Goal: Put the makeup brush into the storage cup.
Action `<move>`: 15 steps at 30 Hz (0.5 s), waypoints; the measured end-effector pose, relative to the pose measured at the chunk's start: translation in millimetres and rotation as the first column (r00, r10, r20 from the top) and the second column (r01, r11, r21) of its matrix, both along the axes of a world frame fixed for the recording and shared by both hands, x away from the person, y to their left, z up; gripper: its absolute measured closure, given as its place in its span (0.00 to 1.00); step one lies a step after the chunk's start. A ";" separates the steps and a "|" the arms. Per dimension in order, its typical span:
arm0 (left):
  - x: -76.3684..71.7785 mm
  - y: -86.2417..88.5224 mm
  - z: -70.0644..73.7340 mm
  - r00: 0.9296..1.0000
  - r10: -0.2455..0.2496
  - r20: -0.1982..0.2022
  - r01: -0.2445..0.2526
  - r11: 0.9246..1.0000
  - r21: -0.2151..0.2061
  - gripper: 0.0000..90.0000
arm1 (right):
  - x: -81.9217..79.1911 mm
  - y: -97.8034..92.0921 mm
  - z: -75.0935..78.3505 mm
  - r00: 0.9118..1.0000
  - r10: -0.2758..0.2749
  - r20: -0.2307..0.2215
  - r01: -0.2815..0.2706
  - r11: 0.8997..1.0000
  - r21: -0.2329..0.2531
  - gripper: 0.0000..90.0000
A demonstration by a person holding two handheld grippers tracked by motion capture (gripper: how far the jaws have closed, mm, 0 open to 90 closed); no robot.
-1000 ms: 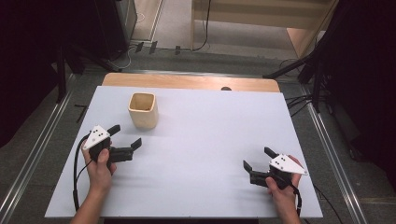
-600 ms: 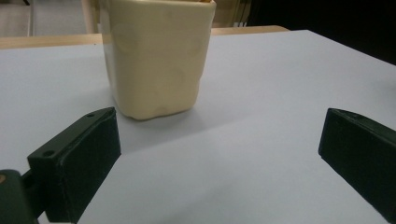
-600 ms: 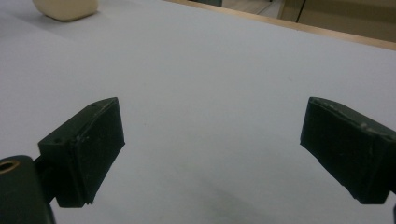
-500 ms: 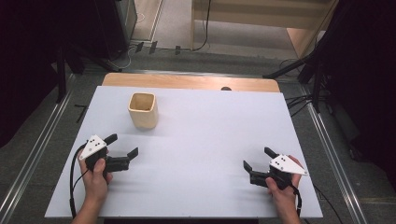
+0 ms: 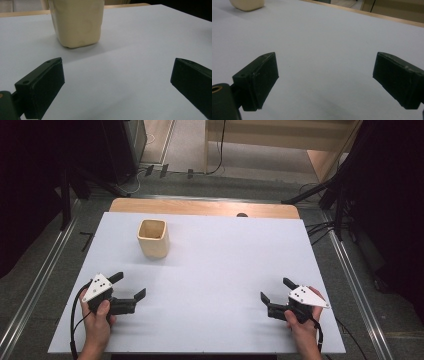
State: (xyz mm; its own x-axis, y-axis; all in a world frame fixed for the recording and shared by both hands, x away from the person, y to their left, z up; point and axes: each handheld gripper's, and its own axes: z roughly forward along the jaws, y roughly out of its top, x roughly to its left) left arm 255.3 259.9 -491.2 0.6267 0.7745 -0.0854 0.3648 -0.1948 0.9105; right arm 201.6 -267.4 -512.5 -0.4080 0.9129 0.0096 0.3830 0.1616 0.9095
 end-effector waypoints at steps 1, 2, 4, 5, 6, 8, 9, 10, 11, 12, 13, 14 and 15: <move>-1.2 0.8 0.3 1.000 0.000 0.001 0.000 1.000 0.004 0.00 | 0.0 0.2 0.0 1.000 0.000 0.000 0.000 1.000 0.000 0.07; -2.3 1.7 0.6 1.000 -0.001 0.001 0.001 1.000 0.003 0.00 | -0.1 0.3 0.1 1.000 0.002 0.000 -0.002 1.000 -0.001 0.07; -4.4 3.8 1.2 1.000 0.003 0.008 -0.003 1.000 0.007 0.00 | -0.2 0.4 0.1 1.000 0.003 0.001 -0.003 1.000 -0.002 0.07; -5.6 5.1 1.5 1.000 0.002 0.008 -0.002 1.000 0.013 0.00 | -0.1 0.5 0.1 1.000 0.002 0.001 -0.002 1.000 -0.002 0.07; -6.4 5.9 1.4 1.000 0.002 0.008 -0.002 1.000 0.015 0.00 | -0.1 0.4 0.0 1.000 0.002 0.001 -0.002 1.000 -0.003 0.07; -7.9 7.1 0.7 1.000 0.002 0.009 -0.002 1.000 0.021 0.00 | -0.1 0.3 0.0 1.000 0.000 -0.001 0.000 1.000 -0.001 0.07; -8.5 7.8 0.7 1.000 0.001 0.010 -0.001 1.000 0.030 0.00 | -0.1 0.3 -0.1 1.000 0.000 0.000 0.000 1.000 -0.001 0.07; -9.2 8.3 1.0 1.000 -0.001 0.012 0.000 0.999 0.044 0.00 | -0.2 0.2 0.0 1.000 0.001 0.000 -0.001 1.000 -0.001 0.07; -9.9 8.5 1.5 1.000 -0.001 0.016 0.000 0.998 0.057 0.00 | -0.2 0.0 -0.1 1.000 0.001 0.000 -0.001 1.000 -0.002 0.07; -10.8 8.6 1.8 1.000 -0.002 0.020 0.001 0.998 0.062 0.00 | -0.2 -0.1 -0.4 1.000 0.001 0.001 -0.001 1.000 -0.004 0.07; -11.7 9.2 2.2 1.000 -0.007 0.020 0.006 0.998 0.066 0.00 | -0.2 -0.3 -0.6 1.000 0.000 0.002 0.000 1.000 -0.005 0.07; -12.6 10.1 2.5 1.000 -0.013 0.017 0.011 0.997 0.070 0.00 | -0.7 -0.4 -0.6 1.000 -0.001 0.000 0.001 1.000 -0.004 0.07; -13.6 11.1 2.7 1.000 -0.011 0.017 0.009 0.997 0.073 0.00 | -1.0 -0.5 -0.4 1.000 -0.001 0.002 0.001 1.000 -0.005 0.07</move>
State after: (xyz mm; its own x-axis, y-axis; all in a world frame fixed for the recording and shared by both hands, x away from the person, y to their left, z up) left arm 241.7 271.0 -488.6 0.6353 0.7720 -0.0177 0.3468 -0.2647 0.8998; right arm 200.6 -268.0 -512.9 -0.4067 0.9136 0.0043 0.3817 0.1656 0.9093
